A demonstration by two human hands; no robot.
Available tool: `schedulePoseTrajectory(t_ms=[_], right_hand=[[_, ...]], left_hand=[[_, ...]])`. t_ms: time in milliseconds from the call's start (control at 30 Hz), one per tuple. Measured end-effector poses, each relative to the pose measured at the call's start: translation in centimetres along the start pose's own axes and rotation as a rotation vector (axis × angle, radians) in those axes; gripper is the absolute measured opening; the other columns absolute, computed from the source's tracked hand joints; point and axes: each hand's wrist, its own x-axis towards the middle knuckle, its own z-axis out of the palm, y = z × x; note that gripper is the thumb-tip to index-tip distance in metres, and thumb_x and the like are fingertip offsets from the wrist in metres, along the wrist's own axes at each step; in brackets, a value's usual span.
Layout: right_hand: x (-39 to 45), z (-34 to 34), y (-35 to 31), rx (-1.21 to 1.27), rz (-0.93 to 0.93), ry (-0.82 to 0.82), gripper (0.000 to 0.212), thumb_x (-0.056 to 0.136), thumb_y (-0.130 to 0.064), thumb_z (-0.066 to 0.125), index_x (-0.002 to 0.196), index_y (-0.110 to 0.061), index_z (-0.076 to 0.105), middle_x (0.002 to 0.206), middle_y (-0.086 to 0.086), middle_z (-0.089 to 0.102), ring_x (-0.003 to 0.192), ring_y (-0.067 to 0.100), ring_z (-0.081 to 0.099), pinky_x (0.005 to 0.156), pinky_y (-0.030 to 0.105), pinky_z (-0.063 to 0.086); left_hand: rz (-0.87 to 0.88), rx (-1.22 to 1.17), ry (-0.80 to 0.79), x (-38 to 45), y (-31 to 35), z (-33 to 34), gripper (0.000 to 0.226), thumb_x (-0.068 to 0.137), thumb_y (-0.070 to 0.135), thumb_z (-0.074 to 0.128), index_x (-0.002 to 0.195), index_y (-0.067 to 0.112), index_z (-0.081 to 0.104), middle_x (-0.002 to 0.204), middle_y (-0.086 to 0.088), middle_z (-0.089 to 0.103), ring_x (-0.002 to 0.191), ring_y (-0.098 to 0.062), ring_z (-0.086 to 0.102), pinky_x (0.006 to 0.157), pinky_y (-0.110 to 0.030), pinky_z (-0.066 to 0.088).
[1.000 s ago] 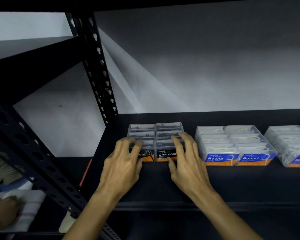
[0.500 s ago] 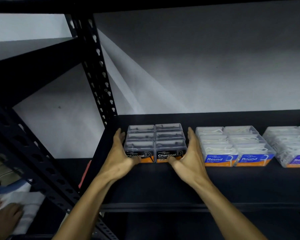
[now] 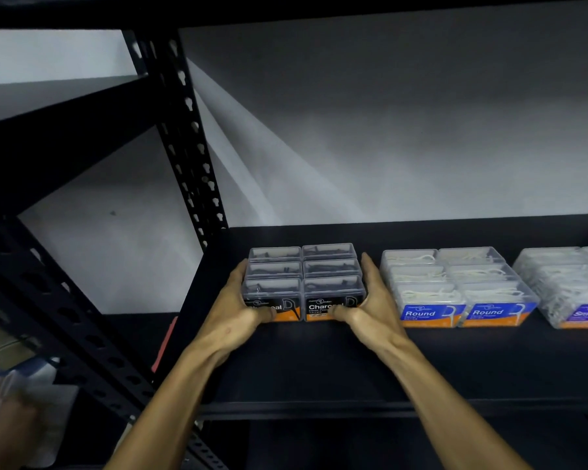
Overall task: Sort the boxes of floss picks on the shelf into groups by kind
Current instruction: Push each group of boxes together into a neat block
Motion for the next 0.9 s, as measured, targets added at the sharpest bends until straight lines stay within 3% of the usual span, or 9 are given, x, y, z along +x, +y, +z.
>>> schedulePoseTrajectory(t_ms=[100, 167, 267, 333, 467, 600, 667, 767, 900], right_hand=[[0.21, -0.13, -0.18, 0.004, -0.024, -0.035, 0.089, 0.065, 0.000, 0.079, 0.127, -0.047, 0.035, 0.106, -0.031, 0.054, 0.095, -0.011, 0.055, 0.084, 0.007, 0.040], [0.40, -0.15, -0.03, -0.003, -0.053, -0.056, 0.080, 0.063, 0.001, 0.079, 0.109, -0.052, 0.041, 0.102, -0.029, 0.060, 0.094, -0.017, 0.056, 0.077, 0.006, 0.044], [0.44, 0.03, 0.10, 0.023, -0.060, -0.055, 0.083, 0.063, 0.001, 0.079, 0.119, -0.048, 0.042, 0.108, -0.023, 0.062, 0.100, -0.012, 0.057, 0.081, 0.010, 0.043], [0.39, 0.10, 0.07, 0.039, -0.057, -0.046, 0.083, 0.065, 0.001, 0.078, 0.127, -0.039, 0.041, 0.109, -0.023, 0.061, 0.100, -0.012, 0.056, 0.079, 0.008, 0.043], [0.32, 0.10, 0.16, 0.054, -0.051, -0.029, 0.086, 0.066, 0.003, 0.077, 0.131, -0.038, 0.039, 0.109, -0.027, 0.059, 0.096, -0.019, 0.053, 0.072, -0.003, 0.039], [0.31, 0.23, 0.36, 0.053, -0.043, -0.041, 0.087, 0.067, 0.002, 0.076, 0.136, -0.034, 0.037, 0.115, -0.020, 0.061, 0.106, -0.006, 0.056, 0.076, 0.003, 0.042], [0.21, 0.23, 0.26, 0.050, -0.049, -0.042, 0.086, 0.068, 0.002, 0.076, 0.135, -0.036, 0.036, 0.114, -0.021, 0.060, 0.103, -0.011, 0.055, 0.074, 0.002, 0.042], [0.04, 0.25, 0.12, 0.054, -0.052, -0.046, 0.086, 0.069, 0.001, 0.076, 0.132, -0.041, 0.035, 0.110, -0.026, 0.058, 0.095, -0.020, 0.051, 0.072, -0.002, 0.040], [-0.17, 0.33, 0.39, 0.063, -0.041, -0.049, 0.090, 0.069, -0.001, 0.076, 0.139, -0.037, 0.034, 0.114, -0.021, 0.062, 0.100, -0.015, 0.055, 0.078, 0.004, 0.041]], left_hand=[[-0.003, -0.006, -0.003, 0.00, -0.03, -0.10, 0.092, 0.074, -0.016, 0.071, 0.145, 0.031, 0.035, 0.113, 0.015, 0.065, 0.105, 0.001, 0.061, 0.088, -0.016, 0.048], [-0.015, -0.013, 0.000, 0.02, -0.08, -0.19, 0.093, 0.074, -0.015, 0.071, 0.147, 0.029, 0.034, 0.116, 0.014, 0.065, 0.110, -0.002, 0.060, 0.097, -0.025, 0.048], [-0.020, -0.025, 0.006, 0.00, -0.15, -0.20, 0.093, 0.074, -0.015, 0.071, 0.146, 0.030, 0.034, 0.116, 0.014, 0.065, 0.112, -0.004, 0.060, 0.103, -0.032, 0.046], [-0.014, -0.027, 0.007, -0.06, -0.09, -0.13, 0.091, 0.074, -0.016, 0.071, 0.144, 0.031, 0.036, 0.115, 0.016, 0.065, 0.110, -0.002, 0.060, 0.102, -0.030, 0.047], [-0.008, -0.032, 0.008, -0.07, -0.18, -0.11, 0.088, 0.074, -0.016, 0.070, 0.136, 0.039, 0.039, 0.115, 0.014, 0.066, 0.111, -0.004, 0.061, 0.101, -0.029, 0.047], [-0.005, -0.053, 0.005, -0.23, -0.10, 0.11, 0.085, 0.073, -0.018, 0.068, 0.124, 0.045, 0.044, 0.112, 0.015, 0.068, 0.109, -0.003, 0.062, 0.094, -0.023, 0.048], [-0.001, -0.059, 0.005, -0.26, -0.05, 0.19, 0.084, 0.074, -0.019, 0.067, 0.119, 0.048, 0.044, 0.108, 0.017, 0.069, 0.106, 0.000, 0.062, 0.090, -0.019, 0.048], [-0.006, -0.060, 0.001, -0.28, -0.18, 0.13, 0.085, 0.074, -0.019, 0.067, 0.127, 0.044, 0.043, 0.110, 0.016, 0.068, 0.108, -0.001, 0.062, 0.095, -0.024, 0.048], [-0.003, -0.055, 0.002, -0.36, -0.44, 0.01, 0.092, 0.073, -0.017, 0.068, 0.145, 0.032, 0.038, 0.117, 0.011, 0.068, 0.113, -0.007, 0.061, 0.104, -0.033, 0.046]])
